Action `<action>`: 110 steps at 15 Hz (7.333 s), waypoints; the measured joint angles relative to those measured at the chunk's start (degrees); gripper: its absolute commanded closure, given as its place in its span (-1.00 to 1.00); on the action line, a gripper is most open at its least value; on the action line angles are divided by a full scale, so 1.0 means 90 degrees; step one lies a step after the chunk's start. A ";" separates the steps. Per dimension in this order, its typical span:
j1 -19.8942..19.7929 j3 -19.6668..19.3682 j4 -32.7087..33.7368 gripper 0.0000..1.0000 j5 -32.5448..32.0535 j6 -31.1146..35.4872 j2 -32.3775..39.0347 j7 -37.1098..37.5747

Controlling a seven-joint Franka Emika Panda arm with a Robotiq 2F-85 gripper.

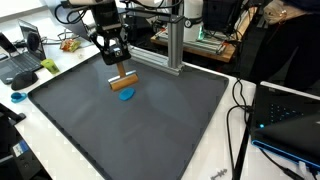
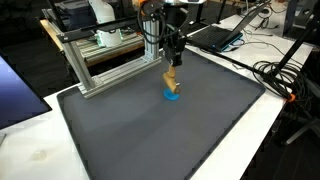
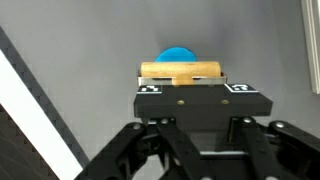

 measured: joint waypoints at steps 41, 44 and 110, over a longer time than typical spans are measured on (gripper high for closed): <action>-0.0161 0.0127 0.0036 0.57 -0.0337 0.0147 0.0532 -0.1361; -0.0161 0.0108 0.0036 0.57 -0.0471 0.0139 0.0532 -0.1356; 0.0008 0.0345 0.0405 0.57 -0.0940 0.0034 0.0791 -0.0981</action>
